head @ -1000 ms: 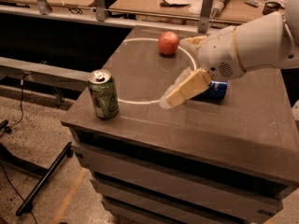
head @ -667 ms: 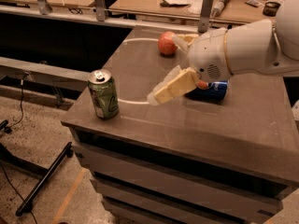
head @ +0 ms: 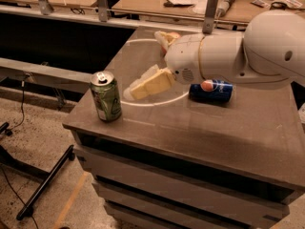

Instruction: Knock green can over

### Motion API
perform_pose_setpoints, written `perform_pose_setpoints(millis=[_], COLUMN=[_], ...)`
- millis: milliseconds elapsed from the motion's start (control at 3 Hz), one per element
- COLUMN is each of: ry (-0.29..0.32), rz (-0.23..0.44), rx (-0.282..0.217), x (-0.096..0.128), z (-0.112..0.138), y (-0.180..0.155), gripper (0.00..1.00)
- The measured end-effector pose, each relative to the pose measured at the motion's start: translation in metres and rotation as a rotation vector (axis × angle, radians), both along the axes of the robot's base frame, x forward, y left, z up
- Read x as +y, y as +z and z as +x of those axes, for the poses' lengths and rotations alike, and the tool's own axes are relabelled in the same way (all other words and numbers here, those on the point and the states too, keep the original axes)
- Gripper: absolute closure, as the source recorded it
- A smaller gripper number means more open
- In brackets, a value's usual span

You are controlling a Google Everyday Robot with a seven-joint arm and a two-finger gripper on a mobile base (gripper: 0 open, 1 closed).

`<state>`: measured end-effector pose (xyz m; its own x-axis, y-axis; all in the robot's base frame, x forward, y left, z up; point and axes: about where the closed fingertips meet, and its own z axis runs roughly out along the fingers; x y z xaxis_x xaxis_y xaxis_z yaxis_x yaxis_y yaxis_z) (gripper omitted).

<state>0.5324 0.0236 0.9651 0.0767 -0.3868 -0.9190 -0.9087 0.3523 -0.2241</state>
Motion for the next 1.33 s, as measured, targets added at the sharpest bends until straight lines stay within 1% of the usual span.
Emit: perform_pose_setpoints(millis=[333,667,1000,1333], ry=[0.008,0.016,0.038,0.04], rz=[0.048,0.084,0.13,0.163], rx=[0.045,0.119,0.179,0.196], x=[0.027,0.046,0.064,0.07], z=[0.008,0.002,-0.007,-0.012], y=[-0.012,-0.023,-0.034,-0.042], gripper=[0.0,0.0,0.0,0.0])
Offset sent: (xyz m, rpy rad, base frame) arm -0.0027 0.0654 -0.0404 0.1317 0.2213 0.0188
